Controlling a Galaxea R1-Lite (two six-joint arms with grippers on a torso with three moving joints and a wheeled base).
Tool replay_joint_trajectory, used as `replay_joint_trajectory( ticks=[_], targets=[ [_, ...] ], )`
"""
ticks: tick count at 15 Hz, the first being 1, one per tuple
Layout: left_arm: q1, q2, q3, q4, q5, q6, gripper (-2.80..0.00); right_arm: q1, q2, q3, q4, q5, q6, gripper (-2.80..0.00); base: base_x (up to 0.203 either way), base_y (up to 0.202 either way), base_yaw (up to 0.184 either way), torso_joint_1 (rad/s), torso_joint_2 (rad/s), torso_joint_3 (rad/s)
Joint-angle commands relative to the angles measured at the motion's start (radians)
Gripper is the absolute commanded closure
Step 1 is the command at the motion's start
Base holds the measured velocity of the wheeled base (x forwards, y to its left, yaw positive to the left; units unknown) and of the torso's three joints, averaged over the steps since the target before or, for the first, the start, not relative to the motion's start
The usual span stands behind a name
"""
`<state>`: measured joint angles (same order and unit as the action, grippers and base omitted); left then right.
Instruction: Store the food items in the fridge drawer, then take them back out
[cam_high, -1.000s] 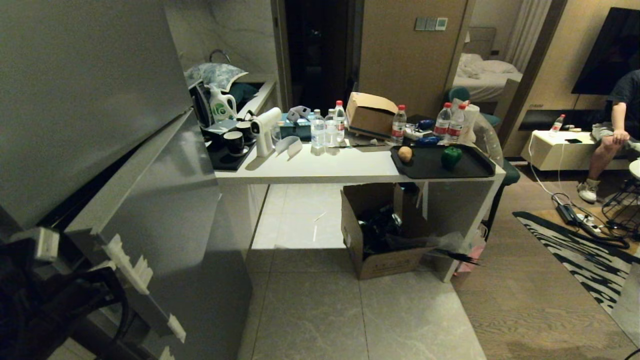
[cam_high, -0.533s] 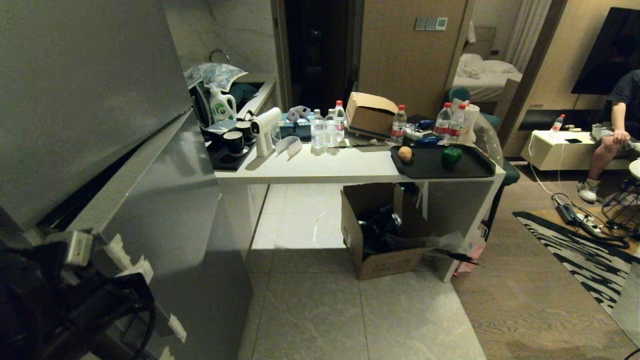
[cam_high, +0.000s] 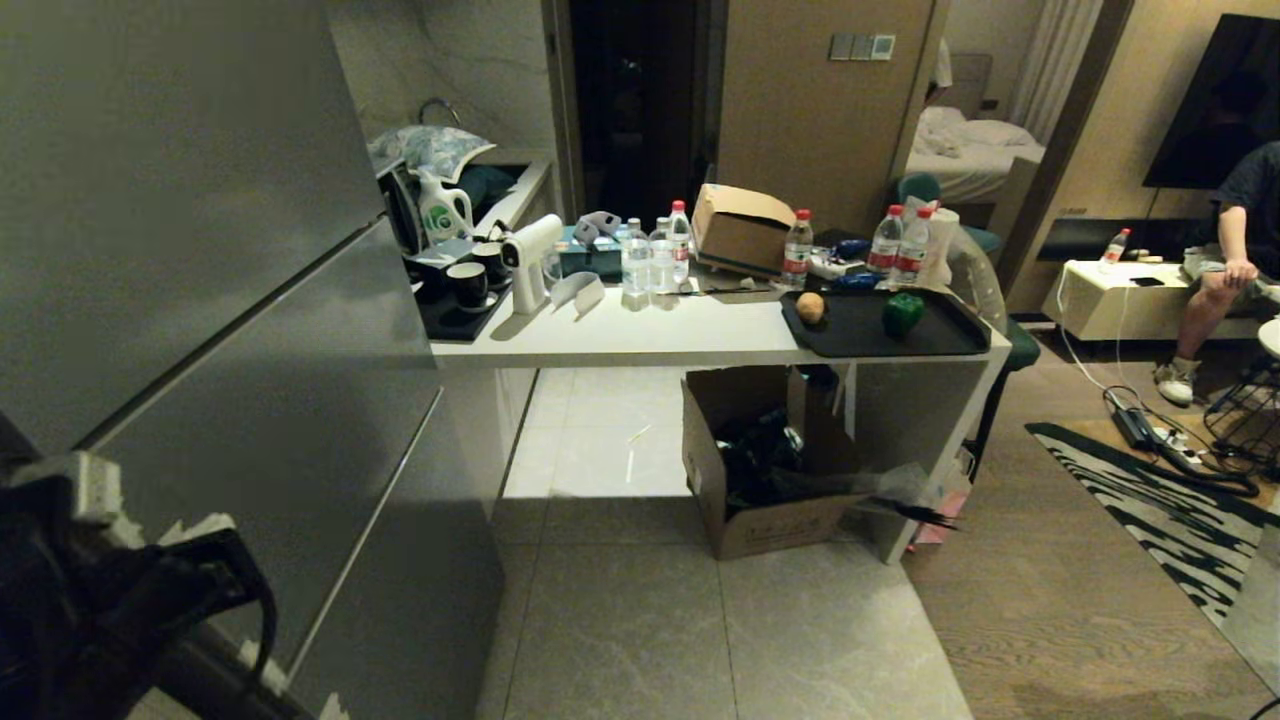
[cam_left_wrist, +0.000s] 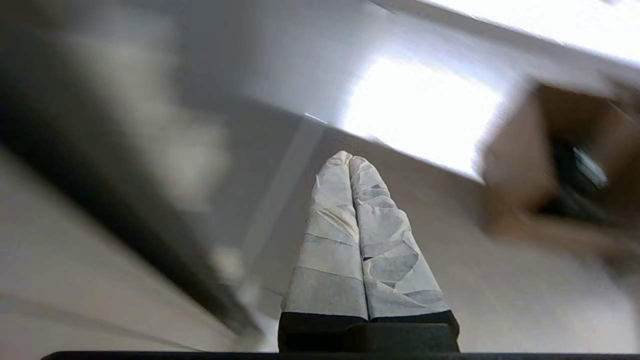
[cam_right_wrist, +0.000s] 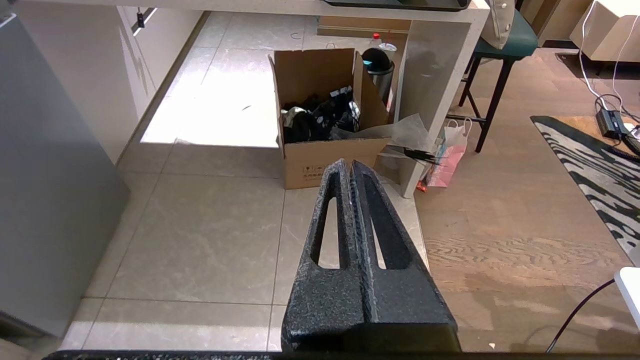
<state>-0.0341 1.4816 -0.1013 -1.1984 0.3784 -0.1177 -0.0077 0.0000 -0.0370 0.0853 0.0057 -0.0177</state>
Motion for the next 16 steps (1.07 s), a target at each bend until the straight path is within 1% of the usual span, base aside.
replay_joint_trajectory(
  ticks=[1, 3, 4, 5, 13, 16],
  targets=[
    [0.143, -0.059, -0.003, 0.003, -0.001, 0.015, 0.00, 0.000, 0.000, 0.000, 0.001, 0.000, -0.001, 0.00, 0.000, 0.000, 0.000, 0.000, 0.00, 0.000],
    [0.253, -0.040, -0.035, 0.006, -0.017, 0.027, 0.00, 0.000, 0.000, 0.000, 0.001, 0.000, -0.001, 0.00, 0.000, 0.000, 0.000, 0.000, 0.00, 0.000],
    [0.292, -0.024, -0.054, 0.006, -0.029, 0.029, 0.00, 0.000, 0.000, 0.000, 0.001, 0.000, -0.001, 0.00, 0.000, 0.000, 0.000, 0.000, 0.00, 0.000],
    [0.310, -0.005, -0.070, 0.006, -0.041, 0.031, 0.00, 0.000, 0.000, 0.000, 0.001, 0.000, -0.001, 0.00, 0.000, 0.000, 0.000, 0.000, 0.00, 0.000],
    [0.321, 0.077, -0.108, -0.001, -0.038, 0.033, 0.00, 0.000, 0.000, -0.001, 0.001, 0.000, -0.001, 0.00, 0.000, 0.000, 0.000, 0.000, 0.00, 0.000],
    [0.374, 0.070, -0.102, -0.002, -0.039, 0.039, 0.00, 0.000, 0.000, 0.000, 0.001, 0.000, -0.001, 0.00, 0.000, 0.000, 0.000, 0.000, 0.00, 0.000]
  ],
)
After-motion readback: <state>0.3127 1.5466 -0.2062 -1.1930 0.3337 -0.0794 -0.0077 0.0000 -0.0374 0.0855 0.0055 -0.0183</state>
